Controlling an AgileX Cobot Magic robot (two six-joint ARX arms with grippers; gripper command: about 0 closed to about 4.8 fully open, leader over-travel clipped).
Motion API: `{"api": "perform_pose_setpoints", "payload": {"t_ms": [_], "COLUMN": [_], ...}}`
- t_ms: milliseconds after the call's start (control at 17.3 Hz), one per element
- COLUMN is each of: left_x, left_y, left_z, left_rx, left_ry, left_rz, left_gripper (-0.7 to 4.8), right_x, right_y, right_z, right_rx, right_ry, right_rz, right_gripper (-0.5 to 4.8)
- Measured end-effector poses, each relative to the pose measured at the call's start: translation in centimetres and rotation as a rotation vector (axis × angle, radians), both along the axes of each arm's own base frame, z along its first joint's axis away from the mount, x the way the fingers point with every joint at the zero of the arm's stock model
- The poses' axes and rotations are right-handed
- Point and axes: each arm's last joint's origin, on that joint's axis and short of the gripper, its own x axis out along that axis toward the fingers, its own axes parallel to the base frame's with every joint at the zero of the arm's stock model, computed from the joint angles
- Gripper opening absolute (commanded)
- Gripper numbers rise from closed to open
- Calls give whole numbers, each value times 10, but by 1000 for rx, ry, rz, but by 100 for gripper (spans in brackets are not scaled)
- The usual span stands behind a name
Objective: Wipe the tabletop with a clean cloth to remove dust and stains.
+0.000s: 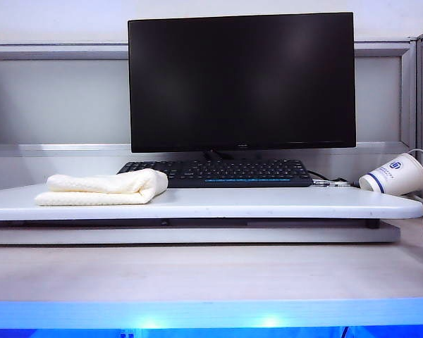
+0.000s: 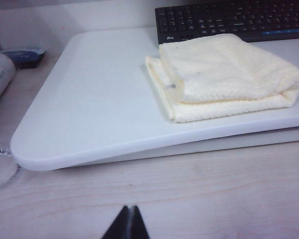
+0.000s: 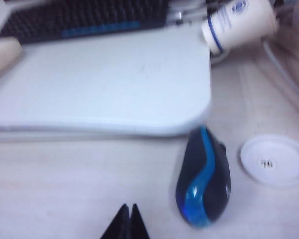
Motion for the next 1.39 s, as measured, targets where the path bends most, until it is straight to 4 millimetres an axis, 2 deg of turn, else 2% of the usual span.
{"api": "perform_pose_setpoints", "payload": {"t_ms": [116,232,289,347,579,695,868,984,1100,1216,1331,1389], "left_x": [0,0,0,0,-1,-1,-2,-2,-3,-3,-3,-3], "left_y": [0,0,-1,-1,-5,-6,-9,-10,-11,-11,-12,-12], "left_z": [0,0,0,0,1,2,3,3,3,3,4,4], "left_rx": [0,-17,-30,-39,-68,-76,-89,-96,-100,-103,-105,-105], "left_ry": [0,1,2,3,-2,-4,-9,-11,-12,-13,-13,-13], "left_rz": [-1,-8,-20,-40,-155,-202,-293,-339,-375,-398,-412,-412], "left_gripper": [-6,-6,-6,-6,-6,-6,-6,-6,-6,-6,-6,-6], "right_x": [-3,-6,-7,-7,-5,-3,15,36,61,82,104,121], "right_y": [0,0,1,1,3,3,5,8,11,20,40,60], "right_z": [17,33,37,40,58,70,95,114,135,149,156,158], "right_rx": [16,40,58,70,127,131,141,168,212,224,226,220], "right_ry": [-55,-111,-119,-122,-137,-143,-67,-20,12,41,87,129], "right_rz": [-3,10,28,44,89,96,141,202,277,344,433,486], "right_gripper": [55,66,72,112,187,282,382,439,447,479,479,479]}}
